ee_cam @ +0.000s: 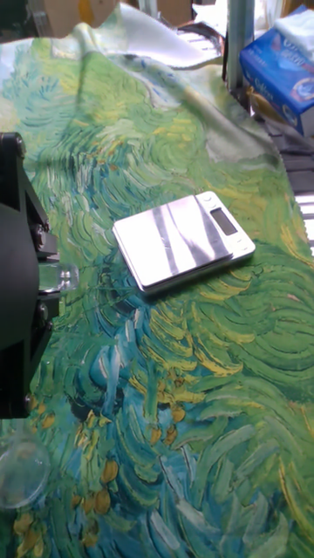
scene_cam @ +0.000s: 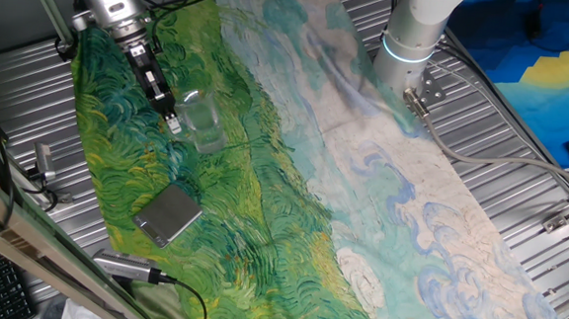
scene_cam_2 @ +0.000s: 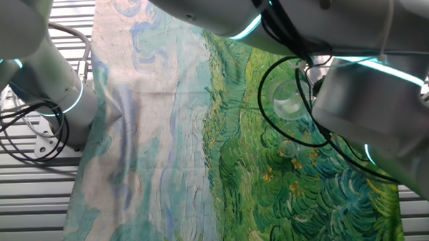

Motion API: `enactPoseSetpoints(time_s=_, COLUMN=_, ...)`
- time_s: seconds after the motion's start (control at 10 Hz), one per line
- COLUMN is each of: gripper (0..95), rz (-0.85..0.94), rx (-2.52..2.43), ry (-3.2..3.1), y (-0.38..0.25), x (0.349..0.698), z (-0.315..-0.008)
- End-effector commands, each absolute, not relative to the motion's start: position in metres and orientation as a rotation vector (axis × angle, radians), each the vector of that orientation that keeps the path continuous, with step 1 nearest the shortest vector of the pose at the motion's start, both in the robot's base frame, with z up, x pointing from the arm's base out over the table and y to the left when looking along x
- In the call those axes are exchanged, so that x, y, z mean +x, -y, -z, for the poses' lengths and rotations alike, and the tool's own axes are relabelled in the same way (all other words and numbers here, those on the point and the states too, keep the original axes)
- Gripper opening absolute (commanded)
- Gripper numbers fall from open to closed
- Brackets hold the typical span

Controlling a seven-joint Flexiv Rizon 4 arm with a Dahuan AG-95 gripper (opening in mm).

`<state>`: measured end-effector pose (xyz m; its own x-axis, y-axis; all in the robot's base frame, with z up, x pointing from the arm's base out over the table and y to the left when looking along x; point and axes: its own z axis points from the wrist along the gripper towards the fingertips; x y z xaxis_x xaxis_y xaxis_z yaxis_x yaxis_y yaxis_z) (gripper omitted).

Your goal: Pour the water from one cup into another empty cup

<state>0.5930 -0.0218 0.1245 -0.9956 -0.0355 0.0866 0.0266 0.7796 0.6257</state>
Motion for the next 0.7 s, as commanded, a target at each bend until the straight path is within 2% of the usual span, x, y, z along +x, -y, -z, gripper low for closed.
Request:
enactPoseSetpoints(time_s=0.1, gripper=0.0, rz=1.026, rx=0.011, ry=2.86, y=0.0238, x=0.5945, z=-0.1261)
enactPoseSetpoints(time_s=0.7, gripper=0.0, rz=1.083, rx=-0.018, ry=2.824, y=0.0242, x=0.5946, z=-0.1259)
